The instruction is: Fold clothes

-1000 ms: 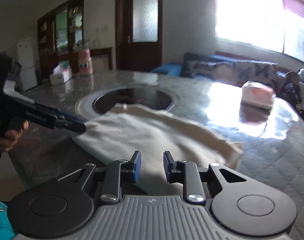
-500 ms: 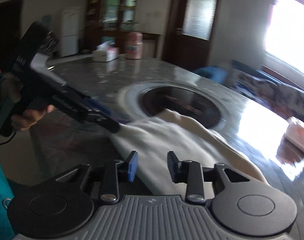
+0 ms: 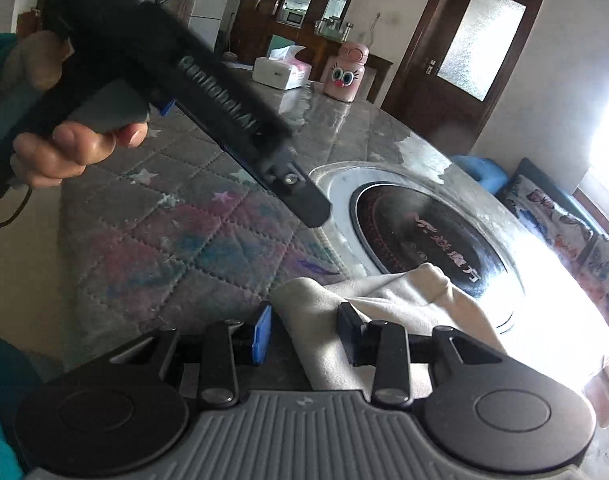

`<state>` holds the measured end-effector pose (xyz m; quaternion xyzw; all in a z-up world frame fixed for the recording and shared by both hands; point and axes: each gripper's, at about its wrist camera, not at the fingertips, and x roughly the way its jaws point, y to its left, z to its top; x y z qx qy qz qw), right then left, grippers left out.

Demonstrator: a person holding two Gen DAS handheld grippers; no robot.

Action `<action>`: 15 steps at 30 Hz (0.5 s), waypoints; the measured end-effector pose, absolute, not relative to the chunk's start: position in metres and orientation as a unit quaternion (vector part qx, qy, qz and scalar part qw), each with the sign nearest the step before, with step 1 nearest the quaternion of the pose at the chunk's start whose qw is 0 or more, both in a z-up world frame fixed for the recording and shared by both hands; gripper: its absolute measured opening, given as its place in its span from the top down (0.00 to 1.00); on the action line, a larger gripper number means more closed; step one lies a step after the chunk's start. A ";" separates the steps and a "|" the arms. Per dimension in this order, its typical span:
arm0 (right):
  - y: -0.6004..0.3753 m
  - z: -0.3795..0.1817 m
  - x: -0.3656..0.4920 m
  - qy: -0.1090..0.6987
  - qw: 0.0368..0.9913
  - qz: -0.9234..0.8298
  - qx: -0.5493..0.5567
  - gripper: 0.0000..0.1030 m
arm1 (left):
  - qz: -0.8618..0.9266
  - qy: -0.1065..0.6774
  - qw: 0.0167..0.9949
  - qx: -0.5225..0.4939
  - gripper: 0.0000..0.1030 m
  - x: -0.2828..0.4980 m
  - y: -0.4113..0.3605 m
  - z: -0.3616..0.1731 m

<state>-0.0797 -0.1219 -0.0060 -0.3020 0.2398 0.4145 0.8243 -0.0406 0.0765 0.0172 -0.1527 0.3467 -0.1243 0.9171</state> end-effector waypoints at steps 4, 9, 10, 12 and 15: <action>-0.134 0.003 -0.075 0.246 0.839 0.410 -0.258 0.91 | -0.139 0.358 0.905 -0.182 0.30 -0.031 0.069 0.015; -0.152 0.024 -0.067 0.249 0.853 0.415 -0.193 0.93 | -0.159 0.376 0.884 -0.228 0.29 -0.015 0.058 0.013; -0.155 0.027 -0.067 0.247 0.855 0.417 -0.188 0.94 | -0.163 0.381 0.878 -0.240 0.29 -0.011 0.056 0.013; -0.161 0.034 -0.067 0.244 0.857 0.419 -0.176 0.94 | -0.170 0.390 0.865 -0.266 0.29 -0.004 0.053 0.011; -0.171 0.043 -0.067 0.239 0.858 0.425 -0.161 0.94 | -0.174 0.404 0.846 -0.302 0.29 0.006 0.049 0.006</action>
